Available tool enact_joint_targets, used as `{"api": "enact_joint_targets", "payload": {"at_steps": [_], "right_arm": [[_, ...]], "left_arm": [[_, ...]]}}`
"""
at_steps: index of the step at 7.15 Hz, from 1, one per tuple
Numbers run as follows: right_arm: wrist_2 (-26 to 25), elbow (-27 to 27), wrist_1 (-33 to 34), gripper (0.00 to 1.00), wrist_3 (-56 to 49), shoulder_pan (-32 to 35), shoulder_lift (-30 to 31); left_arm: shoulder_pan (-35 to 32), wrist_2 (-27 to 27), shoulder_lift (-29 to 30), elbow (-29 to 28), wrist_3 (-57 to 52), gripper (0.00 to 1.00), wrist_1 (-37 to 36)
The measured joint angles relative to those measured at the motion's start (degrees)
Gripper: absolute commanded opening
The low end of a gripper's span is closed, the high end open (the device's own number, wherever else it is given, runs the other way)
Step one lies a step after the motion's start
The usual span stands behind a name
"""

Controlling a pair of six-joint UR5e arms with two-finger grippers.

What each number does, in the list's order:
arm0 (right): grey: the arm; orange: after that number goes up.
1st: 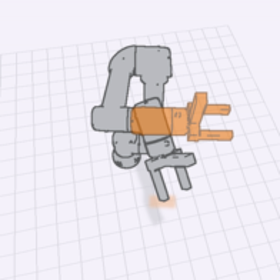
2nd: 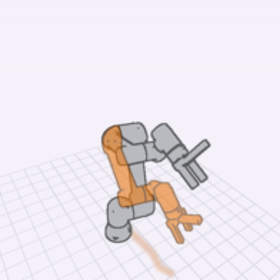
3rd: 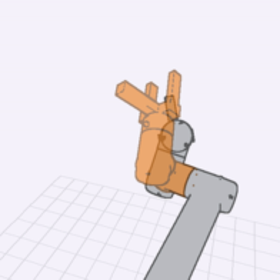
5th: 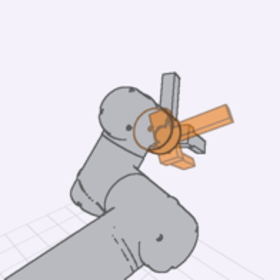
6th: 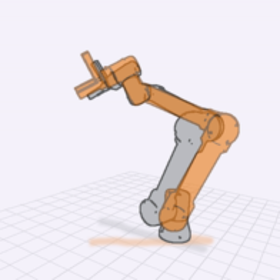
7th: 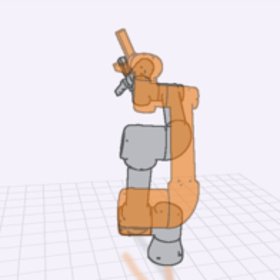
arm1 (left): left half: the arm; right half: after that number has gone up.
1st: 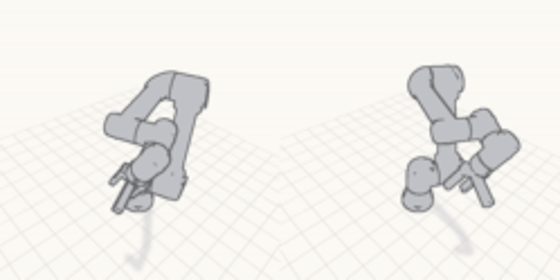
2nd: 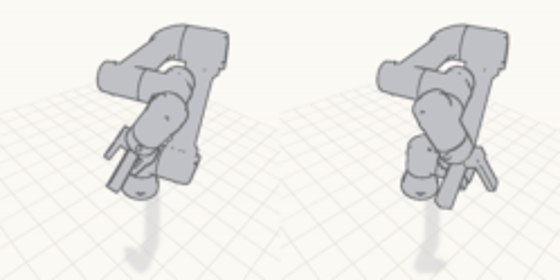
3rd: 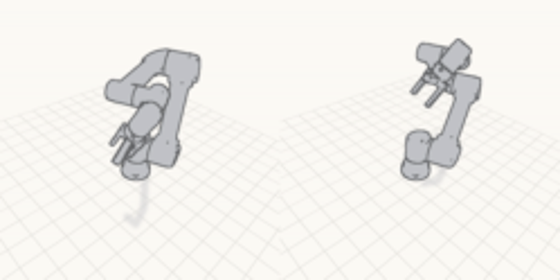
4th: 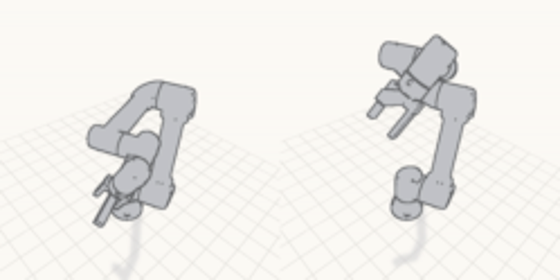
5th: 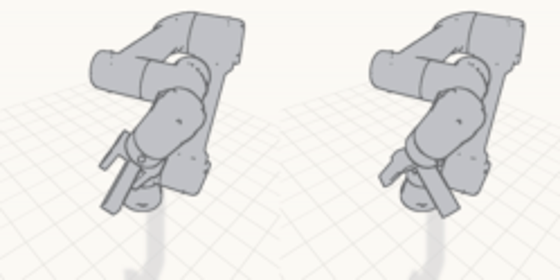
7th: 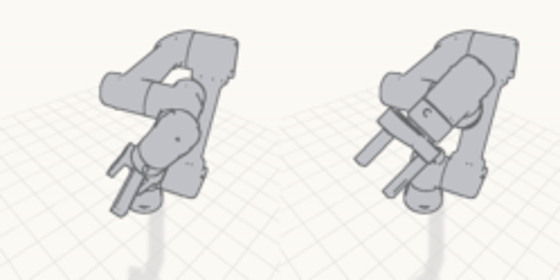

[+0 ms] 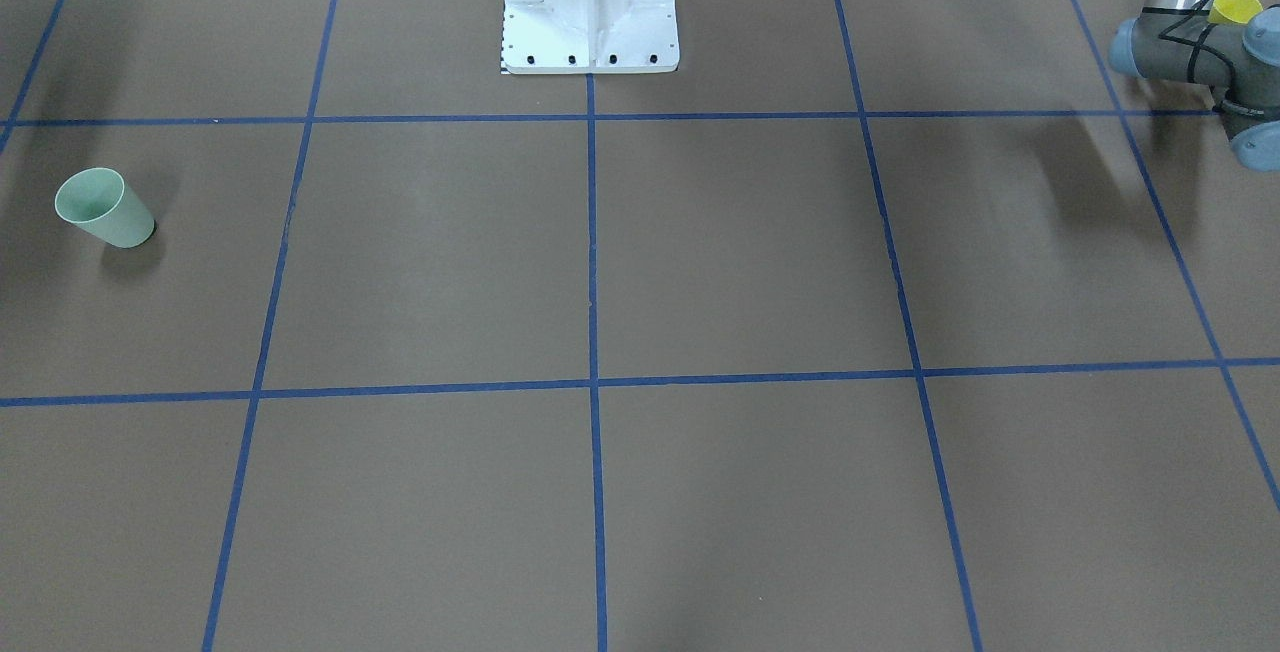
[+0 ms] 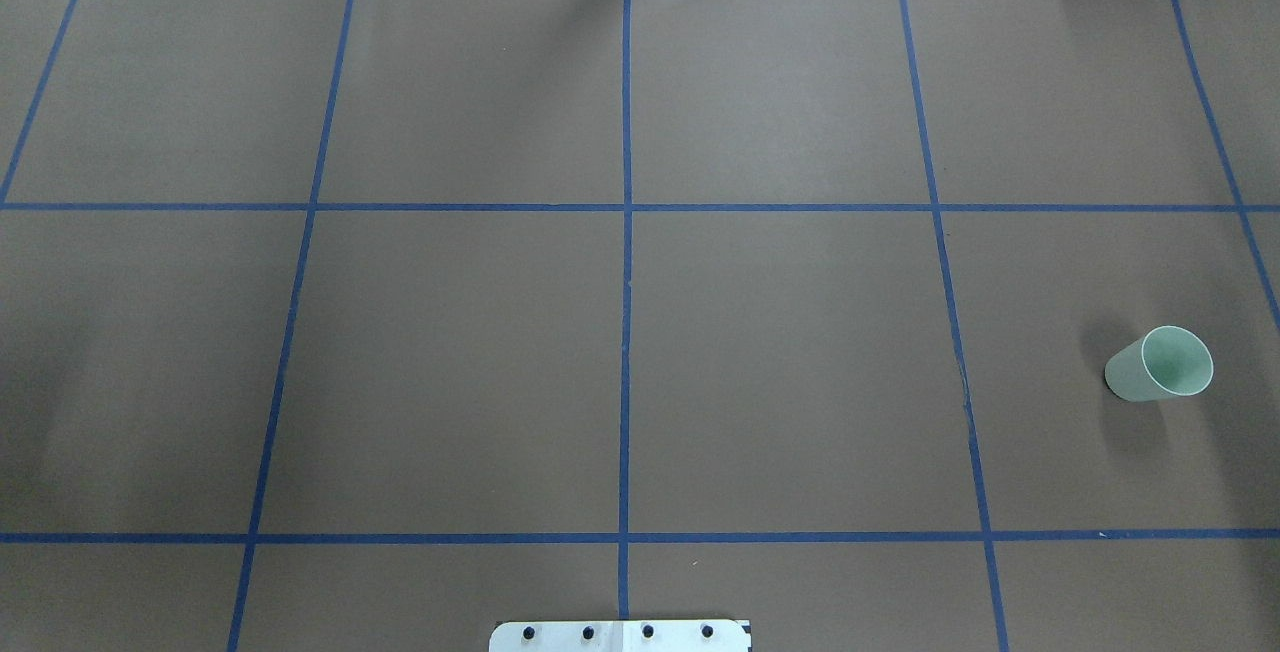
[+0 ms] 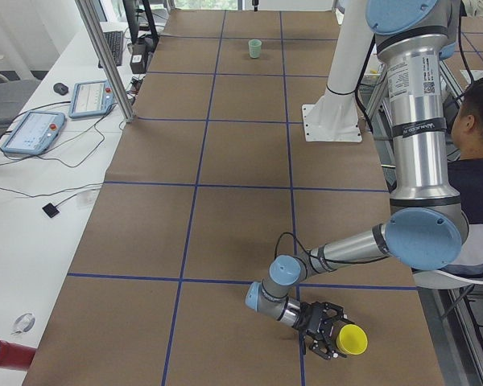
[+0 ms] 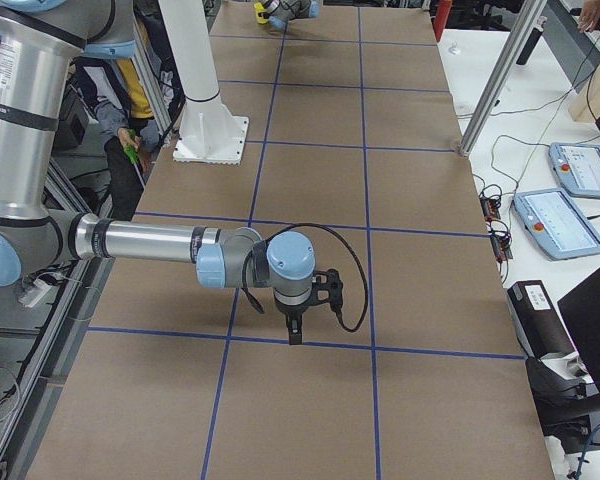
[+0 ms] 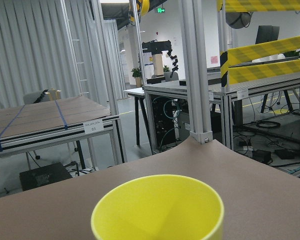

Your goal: Transfer and stack yellow cup on green cup

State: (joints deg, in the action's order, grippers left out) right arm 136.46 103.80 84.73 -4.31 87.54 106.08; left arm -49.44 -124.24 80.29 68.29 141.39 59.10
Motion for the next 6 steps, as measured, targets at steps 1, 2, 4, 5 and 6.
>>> {"api": "enact_joint_targets", "payload": {"at_steps": [1,2,4,5,6], "right_arm": [[0.02,-0.01,0.0,1.0,0.0,0.0,0.0],[0.03,-0.02,0.0,1.0,0.0,0.0,0.0],[0.09,-0.02,0.0,1.0,0.0,0.0,0.0],[0.11,-0.01,0.0,1.0,0.0,0.0,-0.01],[0.11,0.0,0.0,1.0,0.0,0.0,-0.05]], "left_arm": [[0.08,-0.68,-0.12,-0.65,0.11,1.0,-0.01],[0.14,-1.06,-0.25,-1.24,0.16,1.0,0.02],[0.29,-2.21,-0.49,-1.93,0.19,1.0,0.11],[0.35,-2.85,-0.53,-2.09,0.18,1.0,0.13],[0.4,-3.33,-0.56,-2.18,0.14,0.99,0.14]]}}
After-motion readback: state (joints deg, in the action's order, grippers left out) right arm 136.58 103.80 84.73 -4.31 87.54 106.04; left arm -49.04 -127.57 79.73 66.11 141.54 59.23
